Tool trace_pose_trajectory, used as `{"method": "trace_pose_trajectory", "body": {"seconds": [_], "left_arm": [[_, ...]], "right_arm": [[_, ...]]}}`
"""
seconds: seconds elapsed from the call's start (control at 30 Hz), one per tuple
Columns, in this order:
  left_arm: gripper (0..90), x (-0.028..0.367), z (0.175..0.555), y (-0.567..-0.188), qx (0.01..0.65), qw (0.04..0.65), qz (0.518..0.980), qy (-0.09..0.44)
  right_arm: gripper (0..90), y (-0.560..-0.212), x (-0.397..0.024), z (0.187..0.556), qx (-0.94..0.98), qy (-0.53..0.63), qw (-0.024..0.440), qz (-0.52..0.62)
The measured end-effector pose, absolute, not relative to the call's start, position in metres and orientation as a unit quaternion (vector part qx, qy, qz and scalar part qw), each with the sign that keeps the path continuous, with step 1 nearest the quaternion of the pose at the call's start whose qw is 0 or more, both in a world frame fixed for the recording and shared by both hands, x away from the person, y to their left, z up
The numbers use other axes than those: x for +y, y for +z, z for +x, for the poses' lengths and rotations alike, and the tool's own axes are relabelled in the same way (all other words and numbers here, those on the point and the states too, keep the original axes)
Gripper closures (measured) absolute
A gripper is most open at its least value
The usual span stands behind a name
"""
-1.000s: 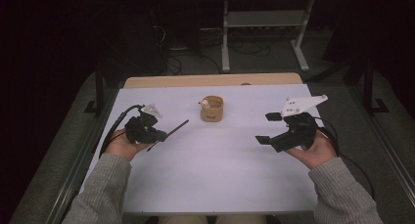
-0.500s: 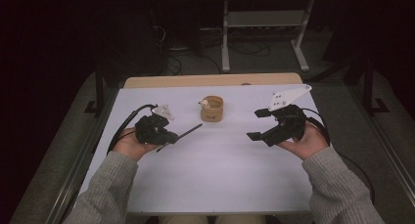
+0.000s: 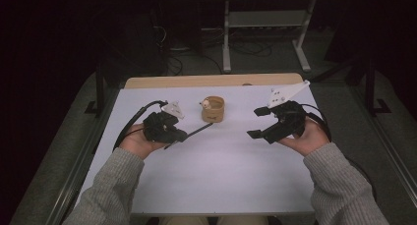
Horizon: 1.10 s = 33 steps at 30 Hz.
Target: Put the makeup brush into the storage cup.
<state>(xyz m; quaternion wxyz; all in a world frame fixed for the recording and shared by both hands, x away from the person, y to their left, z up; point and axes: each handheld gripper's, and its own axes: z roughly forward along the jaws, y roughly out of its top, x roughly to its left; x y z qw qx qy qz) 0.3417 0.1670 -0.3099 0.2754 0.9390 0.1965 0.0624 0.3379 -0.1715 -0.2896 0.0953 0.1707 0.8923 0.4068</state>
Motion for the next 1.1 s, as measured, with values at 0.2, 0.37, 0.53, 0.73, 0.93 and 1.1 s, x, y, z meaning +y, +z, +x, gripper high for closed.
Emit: {"method": "trace_pose_trajectory", "body": {"seconds": [0.2, 0.37, 0.53, 0.73, 0.93, 1.1], "left_arm": [[84.1, 0.158, 0.341, -0.31, 0.184, 0.274, 0.942, 0.058], [84.1, 0.151, 0.34, -0.309, 0.173, 0.27, 0.945, 0.057], [84.1, 0.143, 0.339, -0.308, 0.161, 0.27, 0.948, 0.055], [84.1, 0.132, 0.336, -0.308, 0.142, 0.265, 0.952, 0.051], [84.1, 0.121, 0.332, -0.309, 0.122, 0.265, 0.955, 0.046], [84.1, 0.11, 0.327, -0.311, 0.098, 0.265, 0.958, 0.042]], "right_arm": [[24.5, -0.282, -0.165, 0.342, 0.899, 0.397, 0.094, 0.158], [24.9, -0.282, -0.161, 0.345, 0.903, 0.391, 0.091, 0.152], [26.9, -0.285, -0.157, 0.348, 0.906, 0.389, 0.082, 0.146], [30.2, -0.289, -0.147, 0.349, 0.913, 0.384, 0.066, 0.125], [33.7, -0.292, -0.138, 0.349, 0.918, 0.377, 0.049, 0.107], [38.2, -0.296, -0.127, 0.347, 0.926, 0.366, 0.034, 0.083]]}}
